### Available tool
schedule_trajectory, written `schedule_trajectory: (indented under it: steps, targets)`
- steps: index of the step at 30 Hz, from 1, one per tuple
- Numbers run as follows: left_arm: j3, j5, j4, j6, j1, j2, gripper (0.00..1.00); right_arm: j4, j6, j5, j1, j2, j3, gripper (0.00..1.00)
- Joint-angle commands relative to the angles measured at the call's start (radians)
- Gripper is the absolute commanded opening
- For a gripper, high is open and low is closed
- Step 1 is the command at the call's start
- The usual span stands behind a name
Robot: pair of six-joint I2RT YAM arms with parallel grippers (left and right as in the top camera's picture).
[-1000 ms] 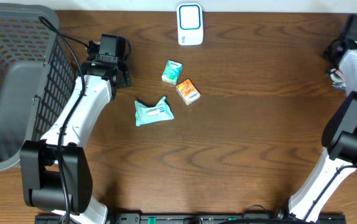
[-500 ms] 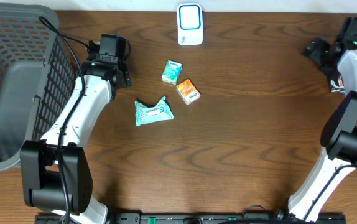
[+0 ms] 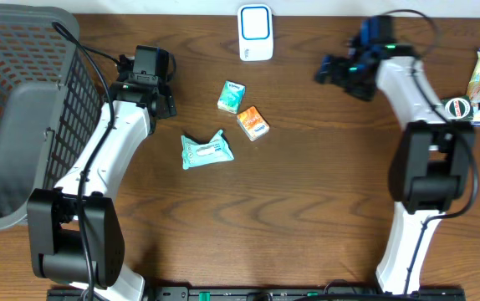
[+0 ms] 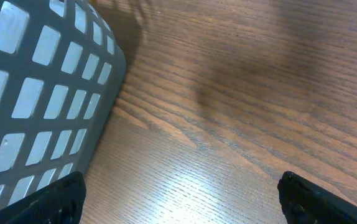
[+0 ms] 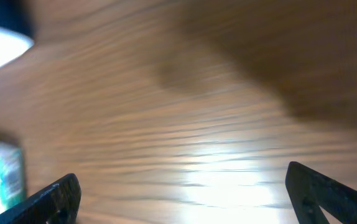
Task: Scan the item barcode
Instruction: 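Reach the right gripper to the Kleenex tissue pack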
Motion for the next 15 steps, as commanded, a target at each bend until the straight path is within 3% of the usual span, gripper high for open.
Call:
schedule_trajectory:
  steps: [1,10,15]
  targets:
    - [0.012,-0.013,-0.003,0.005,0.001,-0.004,0.98,0.019,-0.033,0.045,0.09,-0.016,-0.003,0.99]
    - [0.012,-0.013,-0.003,0.005,0.001,-0.004,0.98,0.064,-0.033,0.247,0.288,-0.016,-0.003,0.99]
    - [0.012,-0.013,-0.003,0.005,0.001,-0.004,0.98,0.102,-0.033,0.253,0.351,-0.016,-0.003,0.99]
